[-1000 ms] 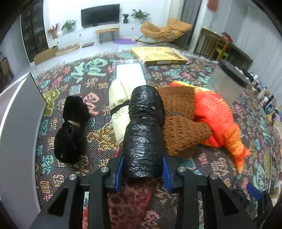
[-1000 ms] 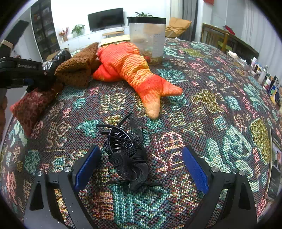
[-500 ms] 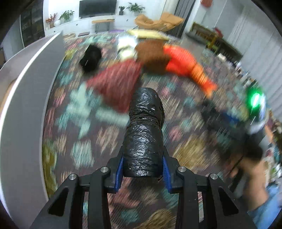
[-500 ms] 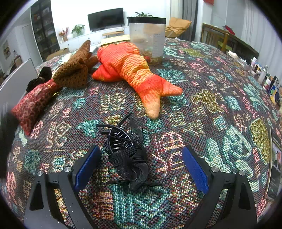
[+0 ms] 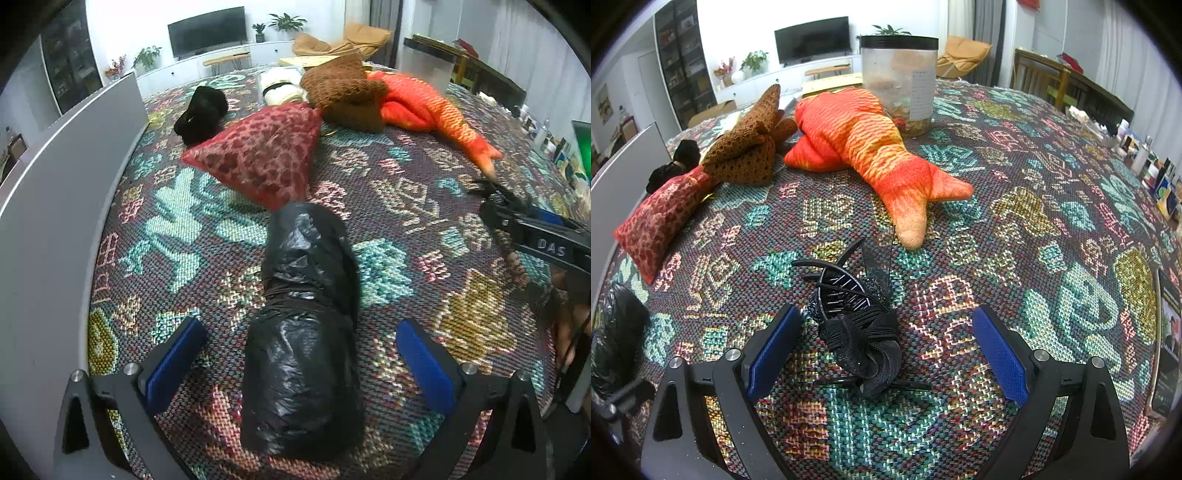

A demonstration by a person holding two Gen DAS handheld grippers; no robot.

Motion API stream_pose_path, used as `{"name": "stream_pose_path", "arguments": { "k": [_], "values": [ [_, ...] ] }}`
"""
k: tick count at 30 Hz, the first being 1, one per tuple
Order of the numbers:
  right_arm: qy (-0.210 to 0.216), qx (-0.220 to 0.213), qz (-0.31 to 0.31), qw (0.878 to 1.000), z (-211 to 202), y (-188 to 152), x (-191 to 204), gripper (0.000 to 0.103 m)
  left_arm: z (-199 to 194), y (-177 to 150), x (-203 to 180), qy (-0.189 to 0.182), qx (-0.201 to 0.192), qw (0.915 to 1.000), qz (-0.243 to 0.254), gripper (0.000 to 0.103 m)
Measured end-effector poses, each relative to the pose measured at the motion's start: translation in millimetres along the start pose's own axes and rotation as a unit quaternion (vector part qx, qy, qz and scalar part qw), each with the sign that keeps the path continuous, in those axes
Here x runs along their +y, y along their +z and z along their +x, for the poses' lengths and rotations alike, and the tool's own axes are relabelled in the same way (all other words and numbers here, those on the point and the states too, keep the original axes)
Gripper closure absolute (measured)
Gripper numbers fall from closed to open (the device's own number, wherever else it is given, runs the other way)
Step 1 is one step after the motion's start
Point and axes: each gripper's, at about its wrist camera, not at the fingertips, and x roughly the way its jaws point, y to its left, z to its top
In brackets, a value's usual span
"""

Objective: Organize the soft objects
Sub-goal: 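Lower the held black bundle onto the cloth with the left tool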

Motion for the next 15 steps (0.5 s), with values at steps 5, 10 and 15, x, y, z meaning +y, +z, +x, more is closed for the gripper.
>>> {"name": "stream_pose_path", "arguments": {
  "k": [5,10,15],
  "values": [
    [0.0,0.0,0.0,1.0,0.3,0.0,-0.1,0.007,-3.0,-7.2,1.5,0.0,-0.019,0.9998,0.004,0.0],
    [0.0,0.0,0.0,1.0,0.5,0.0,-0.2,0.007,-2.0,-7.7,3.2,0.0,-0.022,0.9998,0.003,0.0],
    [0.0,0.0,0.0,1.0,0.6,0.1,-0.2,0.007,-2.2,-7.7,-0.3,0.002,-0.024,0.9997,0.002,0.0]
  ]
}}
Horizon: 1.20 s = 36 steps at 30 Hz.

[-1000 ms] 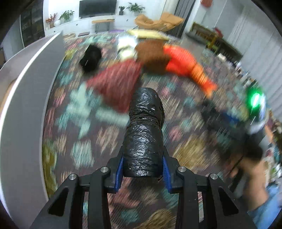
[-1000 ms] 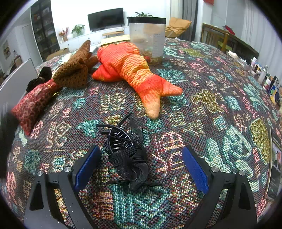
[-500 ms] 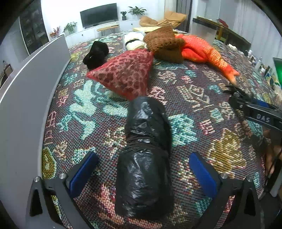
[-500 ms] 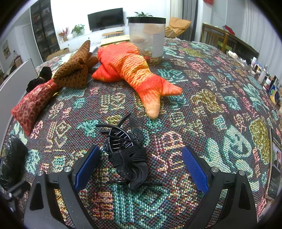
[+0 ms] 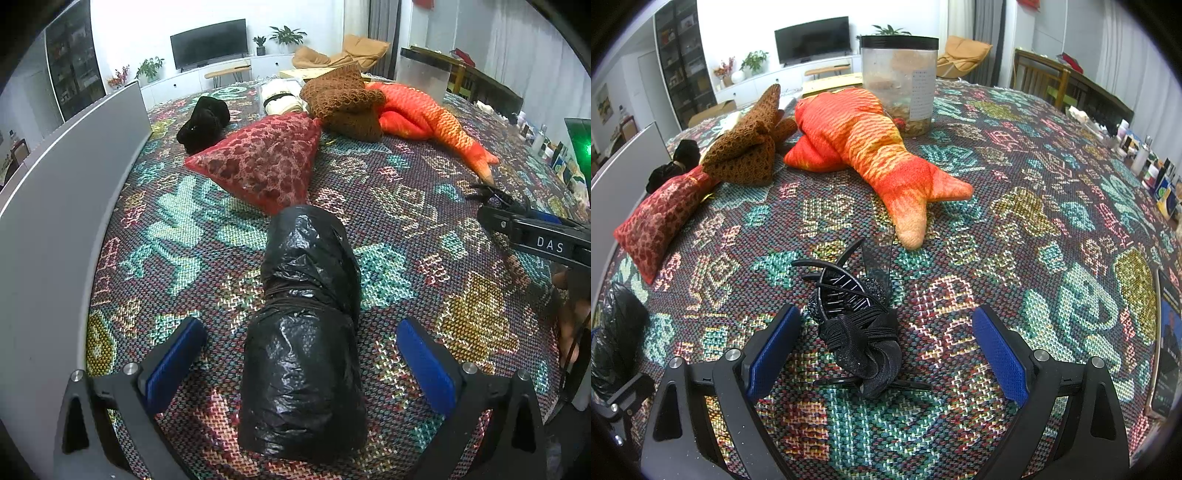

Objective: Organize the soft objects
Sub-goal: 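Lower the held black bundle onto the cloth with the left tool, then carry the black bundle into the white box with the left tool while the right tool carries the clip in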

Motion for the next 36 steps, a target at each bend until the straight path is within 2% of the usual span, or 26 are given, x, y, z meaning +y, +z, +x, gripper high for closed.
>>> {"name": "stream_pose_path", "arguments": {
  "k": [13,21,23,27,29,32,34,35,36],
  "values": [
    [0.007,-0.001,0.006,1.0,-3,-1,-2,0.007,0,0,0,0.0,-0.001,1.0,-0.001,0.0],
    [0.073,-0.014,0.062,0.995,-9,-1,-25,0.007,0,-1,1,0.0,-0.001,1.0,-0.001,0.0],
    [0.079,-0.011,0.066,0.995,-10,-1,-26,0.007,0,-1,1,0.0,-0.001,1.0,-0.001,0.0],
    [0.064,0.035,0.023,0.997,-11,3,-16,0.008,-2,-1,1,-0.004,0.004,1.0,0.006,0.0],
    [0.051,0.058,-0.007,0.997,-11,5,-8,0.009,-3,1,1,-0.006,0.027,0.9995,0.015,0.0],
    [0.038,0.052,-0.038,0.997,-16,10,4,0.009,-6,2,3,-0.004,0.051,0.9986,0.01,0.001],
    [0.04,0.057,-0.05,0.996,-14,15,12,0.013,-10,2,3,-0.007,0.054,0.9985,0.009,0.015],
    [0.047,0.073,-0.053,0.995,-9,16,15,0.041,-12,2,3,-0.006,0.051,0.9986,0.013,0.033],
    [0.039,0.087,-0.057,0.994,-5,16,18,0.064,-15,3,3,-0.012,0.046,0.9987,0.016,0.057]
  ]
}}
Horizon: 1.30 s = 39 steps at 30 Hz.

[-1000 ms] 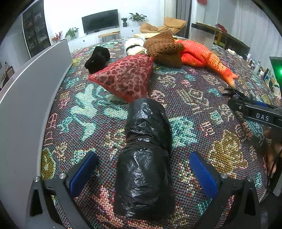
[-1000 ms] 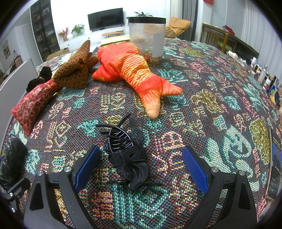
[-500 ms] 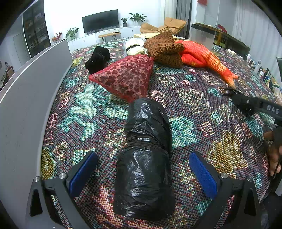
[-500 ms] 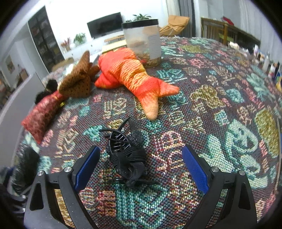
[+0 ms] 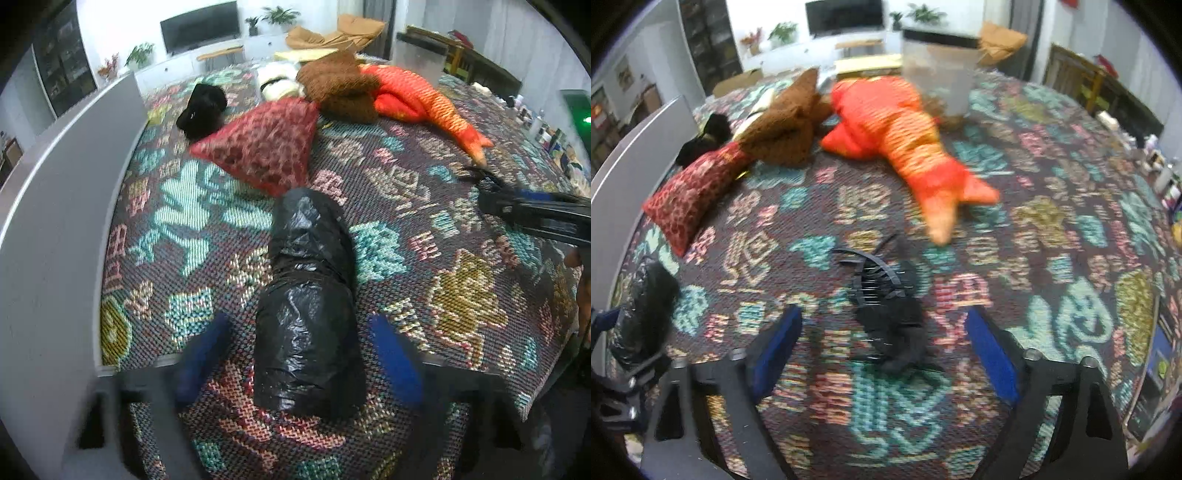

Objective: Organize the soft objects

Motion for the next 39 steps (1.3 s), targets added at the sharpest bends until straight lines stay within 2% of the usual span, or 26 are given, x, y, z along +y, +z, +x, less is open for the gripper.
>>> {"name": "stream_pose_path", "arguments": {
  "k": [1,3,6,8,12,14,16,20,23,25,26,27,28,29,30,32,33,35,37,39],
  "values": [
    [-0.002,-0.002,0.0,1.0,-1,2,1,0.067,-2,1,0,-0.001,-0.003,1.0,0.002,0.066],
    [0.003,0.005,0.006,1.0,-2,2,1,0.068,-5,2,1,-0.012,-0.003,0.9999,-0.004,0.066],
    [0.029,-0.006,0.018,0.999,-19,0,2,0.068,-22,-1,9,-0.073,-0.017,0.9962,-0.045,0.066],
    [0.043,-0.019,0.017,0.999,-34,1,7,0.068,-38,-2,14,-0.1,-0.03,0.9926,-0.061,0.066],
    [0.082,-0.055,0.008,0.995,-74,13,34,0.068,-86,1,37,-0.133,-0.069,0.9851,-0.084,0.066],
    [0.105,-0.078,-0.013,0.991,-99,23,61,0.068,-109,2,59,-0.133,-0.091,0.9823,-0.096,0.066],
    [0.137,-0.098,-0.031,0.985,-124,34,94,0.068,-132,2,92,-0.114,-0.116,0.9802,-0.113,0.066],
    [0.214,-0.12,-0.075,0.967,-162,49,174,0.068,-166,-7,169,-0.039,-0.144,0.9759,-0.159,0.066],
    [0.271,-0.111,-0.112,0.95,-173,54,241,0.068,-175,-27,231,0.031,-0.137,0.968,-0.208,0.066],
    [0.301,-0.092,-0.135,0.939,-168,52,286,0.068,-173,-42,260,0.074,-0.125,0.9617,-0.233,0.061],
    [0.311,-0.083,-0.139,0.937,-162,51,304,0.066,-170,-50,272,0.096,-0.113,0.9589,-0.242,0.044],
    [0.321,-0.068,-0.136,0.935,-152,48,322,0.058,-162,-59,285,0.123,-0.089,0.9555,-0.253,0.018],
    [0.333,-0.05,-0.129,0.933,-142,46,331,0.047,-157,-64,293,0.137,-0.076,0.9529,-0.26,0.012],
    [0.347,-0.033,-0.118,0.93,-132,44,334,0.024,-155,-70,299,0.146,-0.072,0.95,-0.266,0.011],
    [0.359,-0.021,-0.098,0.928,-122,41,333,0.025,-154,-76,303,0.155,-0.069,0.947,-0.272,0.011],
    [0.353,-0.027,-0.084,0.931,-111,39,318,0.025,-158,-84,306,0.166,-0.08,0.9416,-0.282,0.011],
    [0.334,-0.04,-0.084,0.938,-108,37,307,0.025,-163,-85,304,0.17,-0.093,0.9388,-0.285,0.011],
    [0.272,-0.074,-0.083,0.956,-101,34,275,0.025,-170,-83,293,0.162,-0.116,0.9385,-0.282,0.011],
    [0.199,-0.093,-0.07,0.973,-88,29,234,0.025,-175,-74,275,0.136,-0.136,0.9428,-0.272,0.011],
    [0.123,-0.092,-0.044,0.987,-64,22,184,0.024,-176,-58,244,0.096,-0.156,0.9512,-0.248,0.011]
  ]
}}
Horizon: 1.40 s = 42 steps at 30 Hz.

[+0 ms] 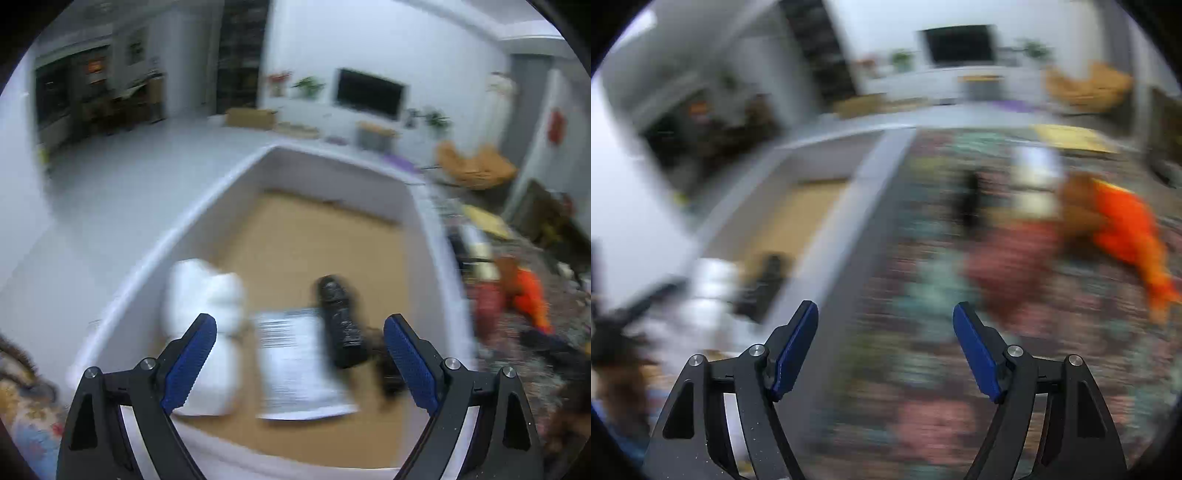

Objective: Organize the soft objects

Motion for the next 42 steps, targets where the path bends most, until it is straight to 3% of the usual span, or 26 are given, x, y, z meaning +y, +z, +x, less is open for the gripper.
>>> {"name": "stream_pose_path", "arguments": {
  "k": [4,7,10,14,21,23,42],
  "values": [
    [-0.112,0.014,0.055,0.992,3,-37,-94,0.025,-5,-19,-95,-0.113,0.011,0.9913,0.066,0.011],
    [-0.173,0.017,0.101,0.98,-2,-60,-151,0.025,10,-49,-172,-0.177,0.044,0.9745,0.13,0.005],
    [-0.188,0.022,0.119,0.975,3,-67,-179,0.025,49,-79,-234,-0.188,0.078,0.9635,0.174,0.005],
    [-0.19,0.014,0.104,0.976,9,-68,-190,0.019,110,-106,-282,-0.156,0.109,0.9614,0.199,0.005],
    [-0.185,-0.002,0.106,0.977,6,-69,-195,0.011,165,-108,-311,-0.106,0.113,0.9611,0.228,0.004],
    [-0.185,-0.002,0.105,0.977,3,-70,-189,0.011,168,-110,-315,-0.101,0.106,0.9616,0.232,0.0],
    [-0.186,-0.002,0.104,0.977,3,-70,-188,0.01,165,-108,-311,-0.098,0.102,0.9634,0.228,0.0]
  ]
}}
